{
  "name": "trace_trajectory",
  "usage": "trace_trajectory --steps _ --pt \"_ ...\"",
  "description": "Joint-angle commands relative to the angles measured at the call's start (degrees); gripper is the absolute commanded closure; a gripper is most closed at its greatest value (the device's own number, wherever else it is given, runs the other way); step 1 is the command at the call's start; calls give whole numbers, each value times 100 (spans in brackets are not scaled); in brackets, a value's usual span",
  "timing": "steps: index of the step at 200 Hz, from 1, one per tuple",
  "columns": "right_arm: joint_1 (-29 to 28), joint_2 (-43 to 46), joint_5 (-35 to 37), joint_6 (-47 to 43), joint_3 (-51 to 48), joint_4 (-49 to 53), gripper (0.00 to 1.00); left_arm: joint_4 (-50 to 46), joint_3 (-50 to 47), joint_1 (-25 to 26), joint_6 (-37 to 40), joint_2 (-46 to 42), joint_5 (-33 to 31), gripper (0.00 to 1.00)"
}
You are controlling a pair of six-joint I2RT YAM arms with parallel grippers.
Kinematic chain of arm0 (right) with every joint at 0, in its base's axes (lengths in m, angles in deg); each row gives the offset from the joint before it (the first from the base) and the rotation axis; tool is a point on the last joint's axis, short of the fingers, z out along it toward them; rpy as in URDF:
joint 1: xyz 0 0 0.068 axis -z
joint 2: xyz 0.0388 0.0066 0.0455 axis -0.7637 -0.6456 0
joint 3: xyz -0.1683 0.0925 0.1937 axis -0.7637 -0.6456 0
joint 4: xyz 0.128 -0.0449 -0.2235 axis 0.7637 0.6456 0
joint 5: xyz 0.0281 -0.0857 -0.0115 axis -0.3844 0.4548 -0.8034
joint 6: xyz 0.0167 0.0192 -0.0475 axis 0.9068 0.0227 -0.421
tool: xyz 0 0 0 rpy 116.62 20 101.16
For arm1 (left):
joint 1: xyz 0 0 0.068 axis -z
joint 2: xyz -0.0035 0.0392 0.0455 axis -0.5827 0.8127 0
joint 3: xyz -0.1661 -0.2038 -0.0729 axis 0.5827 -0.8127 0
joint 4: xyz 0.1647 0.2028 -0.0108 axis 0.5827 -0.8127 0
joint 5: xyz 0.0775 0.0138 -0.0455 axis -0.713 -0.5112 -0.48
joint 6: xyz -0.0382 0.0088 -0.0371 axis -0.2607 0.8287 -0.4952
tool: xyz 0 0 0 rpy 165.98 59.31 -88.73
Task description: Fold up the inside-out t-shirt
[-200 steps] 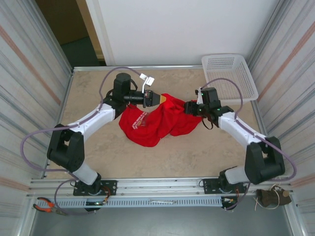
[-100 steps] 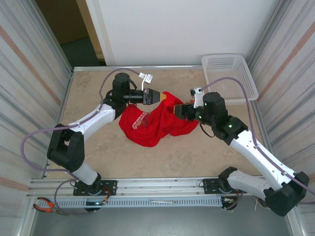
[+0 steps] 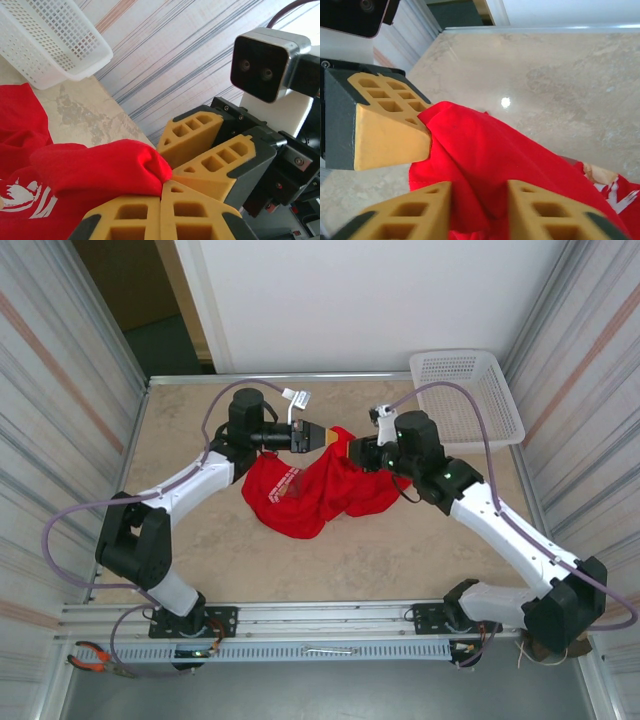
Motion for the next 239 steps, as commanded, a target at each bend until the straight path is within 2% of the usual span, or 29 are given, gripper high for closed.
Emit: trace_trajectory --steps 1,24,37,49,71,90,114,133,239 --pt "-42 -9 -214 41 244 -55 100 74 138 -31 -51 -65 18 100" --pt "-10 81 -330 19 538 123 100 -85 197 -65 11 -4 -122 100" --pt "160 73 -554 18 917 328 100 -203 148 -149 82 -3 -313 76" --pt "423 27 -912 137 1315 471 100 -275 5 -253 171 -83 -567 60" --pt "821 22 -1607 553 1864 466 100 -557 -352 -332 488 -496 -1254 51" --pt "861 48 -1726 680 2048 501 100 -918 -614 -163 874 -1036 -2054 48" --pt "848 110 -1786 861 1824 311 100 -1436 -705 486 1673 -1651 -3471 42" --pt "852 136 -1789 960 1621 191 100 -1434 -670 822 1966 -1833 -4064 38" --pt "780 129 -1720 1083 1308 91 100 -1279 -239 1205 2688 -1648 -4350 37"
